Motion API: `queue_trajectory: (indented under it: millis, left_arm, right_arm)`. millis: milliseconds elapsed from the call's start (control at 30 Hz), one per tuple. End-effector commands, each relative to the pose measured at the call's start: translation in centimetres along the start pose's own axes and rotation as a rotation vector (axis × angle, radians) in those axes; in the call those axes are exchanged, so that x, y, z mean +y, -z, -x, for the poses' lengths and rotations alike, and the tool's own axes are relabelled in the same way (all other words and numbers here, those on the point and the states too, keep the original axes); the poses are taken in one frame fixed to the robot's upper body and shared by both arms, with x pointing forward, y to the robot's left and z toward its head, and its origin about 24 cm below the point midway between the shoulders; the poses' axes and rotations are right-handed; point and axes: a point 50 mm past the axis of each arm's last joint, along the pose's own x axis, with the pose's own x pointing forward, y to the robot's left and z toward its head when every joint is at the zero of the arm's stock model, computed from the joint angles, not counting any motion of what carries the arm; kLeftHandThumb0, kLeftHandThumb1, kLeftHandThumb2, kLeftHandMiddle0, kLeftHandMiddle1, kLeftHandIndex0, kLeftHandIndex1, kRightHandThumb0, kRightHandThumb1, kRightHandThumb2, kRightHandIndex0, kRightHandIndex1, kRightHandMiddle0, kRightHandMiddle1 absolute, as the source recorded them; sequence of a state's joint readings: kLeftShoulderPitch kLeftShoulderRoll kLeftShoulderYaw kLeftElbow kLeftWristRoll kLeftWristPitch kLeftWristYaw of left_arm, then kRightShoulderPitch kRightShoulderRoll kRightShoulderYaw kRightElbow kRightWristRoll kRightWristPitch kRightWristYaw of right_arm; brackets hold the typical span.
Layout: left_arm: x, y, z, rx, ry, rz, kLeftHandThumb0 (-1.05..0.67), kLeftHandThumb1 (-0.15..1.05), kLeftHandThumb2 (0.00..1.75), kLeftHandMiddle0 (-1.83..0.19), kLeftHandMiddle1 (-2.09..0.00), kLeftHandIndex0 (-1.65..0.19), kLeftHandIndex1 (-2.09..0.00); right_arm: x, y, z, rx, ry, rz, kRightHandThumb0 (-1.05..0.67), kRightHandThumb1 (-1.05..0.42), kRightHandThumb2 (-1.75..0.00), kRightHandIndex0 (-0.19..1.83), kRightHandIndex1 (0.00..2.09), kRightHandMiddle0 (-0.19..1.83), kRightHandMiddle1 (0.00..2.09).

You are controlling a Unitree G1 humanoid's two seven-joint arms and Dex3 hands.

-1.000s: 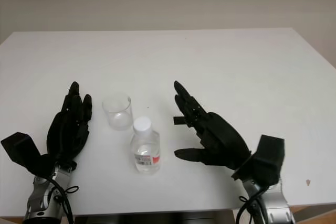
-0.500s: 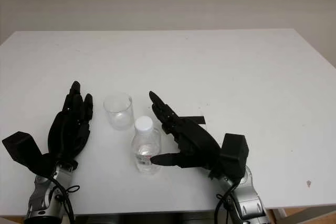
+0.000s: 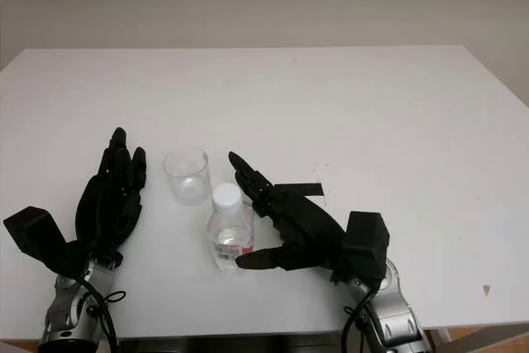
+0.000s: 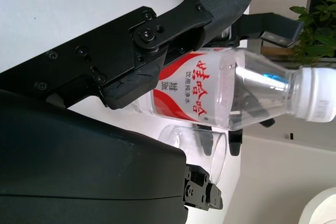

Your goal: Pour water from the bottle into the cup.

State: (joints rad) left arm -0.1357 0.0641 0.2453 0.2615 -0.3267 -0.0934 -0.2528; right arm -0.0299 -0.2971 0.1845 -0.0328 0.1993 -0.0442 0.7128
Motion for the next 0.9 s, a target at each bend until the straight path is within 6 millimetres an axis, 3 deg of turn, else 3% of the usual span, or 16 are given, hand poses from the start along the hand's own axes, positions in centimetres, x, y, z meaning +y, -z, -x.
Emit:
queue_trajectory:
  millis: [0, 333, 867]
  left_arm:
    - [0.2, 1.2, 0.4, 0.052, -0.017, 0.019, -0.75, 1.05, 0.43, 0.17, -0.05, 0.18, -0.05]
    - [0.3, 1.1, 0.5, 0.048, -0.021, 0.015, -0.75, 1.05, 0.43, 0.16, -0.05, 0.17, -0.05]
    - [0.2, 1.3, 0.8, 0.045, -0.029, 0.012, -0.76, 1.05, 0.43, 0.16, -0.05, 0.16, -0.06]
  right_arm:
    - [0.1, -0.5, 0.2, -0.014, 0.001, 0.01, -0.98, -0.88, -0.05, -0.19, 0.0, -0.19, 0.0]
    - [0.8, -0.9, -0.4, -0.013, -0.034, 0.012, -0.94, -0.86, -0.05, -0.19, 0.0, -0.19, 0.0]
    - [1.6, 0.2, -1.7, -0.019, -0.02, -0.098, -0.98, -0.85, -0.05, -0.17, 0.02, -0.15, 0.03]
